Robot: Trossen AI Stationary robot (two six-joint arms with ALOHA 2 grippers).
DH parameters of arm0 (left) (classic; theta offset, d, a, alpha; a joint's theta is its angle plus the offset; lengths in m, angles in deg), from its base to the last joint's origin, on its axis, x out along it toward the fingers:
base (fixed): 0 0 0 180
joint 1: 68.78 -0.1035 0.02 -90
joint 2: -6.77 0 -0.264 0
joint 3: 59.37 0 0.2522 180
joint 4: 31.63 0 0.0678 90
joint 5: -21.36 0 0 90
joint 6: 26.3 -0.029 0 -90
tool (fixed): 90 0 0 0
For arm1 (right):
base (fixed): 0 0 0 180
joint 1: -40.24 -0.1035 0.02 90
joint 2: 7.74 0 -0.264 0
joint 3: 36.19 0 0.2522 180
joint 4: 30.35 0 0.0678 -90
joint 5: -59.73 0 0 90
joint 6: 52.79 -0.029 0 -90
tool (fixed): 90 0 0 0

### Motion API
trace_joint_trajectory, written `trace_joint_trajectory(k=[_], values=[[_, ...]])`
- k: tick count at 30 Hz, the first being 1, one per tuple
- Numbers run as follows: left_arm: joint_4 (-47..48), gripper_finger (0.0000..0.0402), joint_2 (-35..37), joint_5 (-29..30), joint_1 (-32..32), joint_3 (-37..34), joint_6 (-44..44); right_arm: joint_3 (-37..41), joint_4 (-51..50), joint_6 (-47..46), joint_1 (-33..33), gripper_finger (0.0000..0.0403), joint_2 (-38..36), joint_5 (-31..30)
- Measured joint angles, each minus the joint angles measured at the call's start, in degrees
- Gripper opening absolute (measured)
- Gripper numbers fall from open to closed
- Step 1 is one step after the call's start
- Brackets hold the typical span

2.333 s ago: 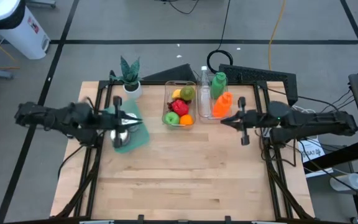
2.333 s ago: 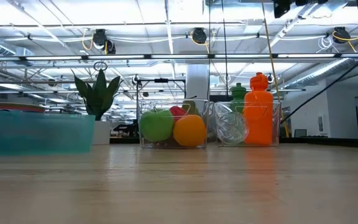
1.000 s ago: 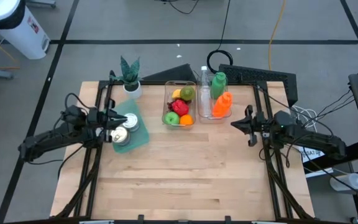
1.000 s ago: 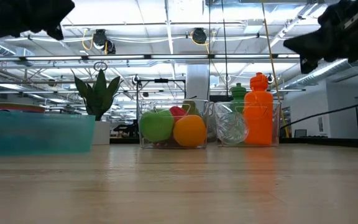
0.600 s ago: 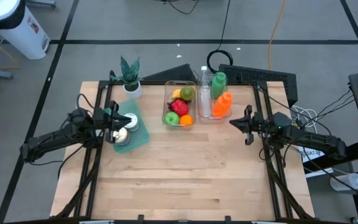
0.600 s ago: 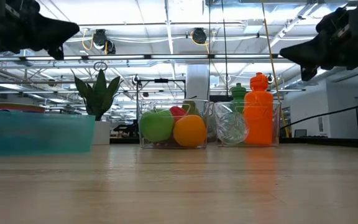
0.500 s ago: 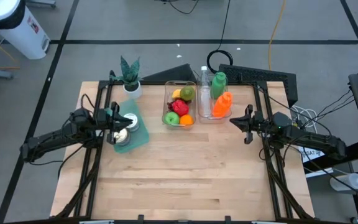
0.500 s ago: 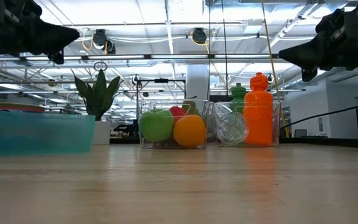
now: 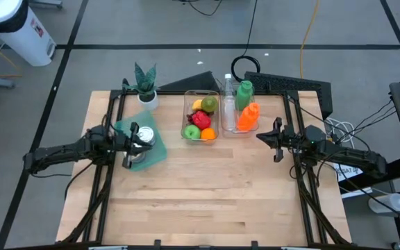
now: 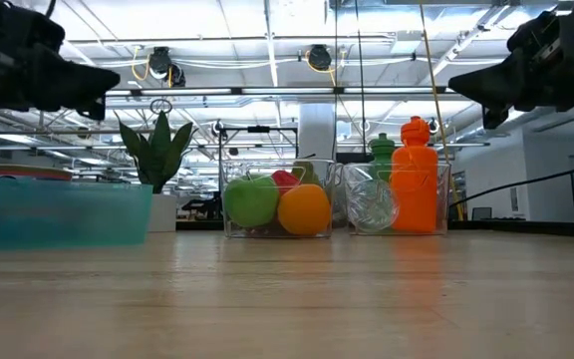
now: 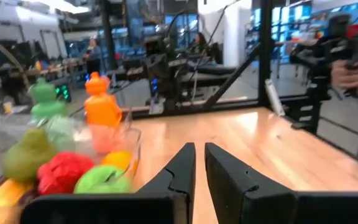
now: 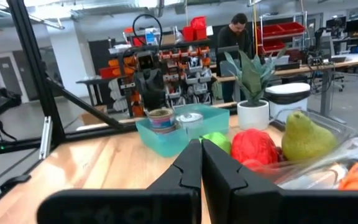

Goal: Pick & Place Food Item
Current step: Return to Home Position

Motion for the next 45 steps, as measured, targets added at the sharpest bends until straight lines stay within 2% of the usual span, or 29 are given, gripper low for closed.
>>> trace_joint_trajectory(k=[11, 17, 23, 45], values=[[-2.32, 0.0049, 0.5, 0.04, 2.08, 0.15, -1.64, 0.61, 0.85, -0.36, -0.07, 0.0, 0.0, -1.92], [1.25, 0.0049, 0.48, 7.93, 2.04, 0.17, 0.78, 2.39, -0.36, 1.38, -0.09, 0.0, 0.04, -7.38], [3.93, 0.0049, 0.48, 8.42, 2.06, 0.17, 0.82, 2.37, -0.35, 1.8, -0.14, 0.0, 0.17, -4.1], [4.1, 0.0049, 0.4, 8.38, 2.06, 0.17, 1.61, 2.37, 1.07, 1.61, -0.14, 0.0, 0.17, -4.51]])
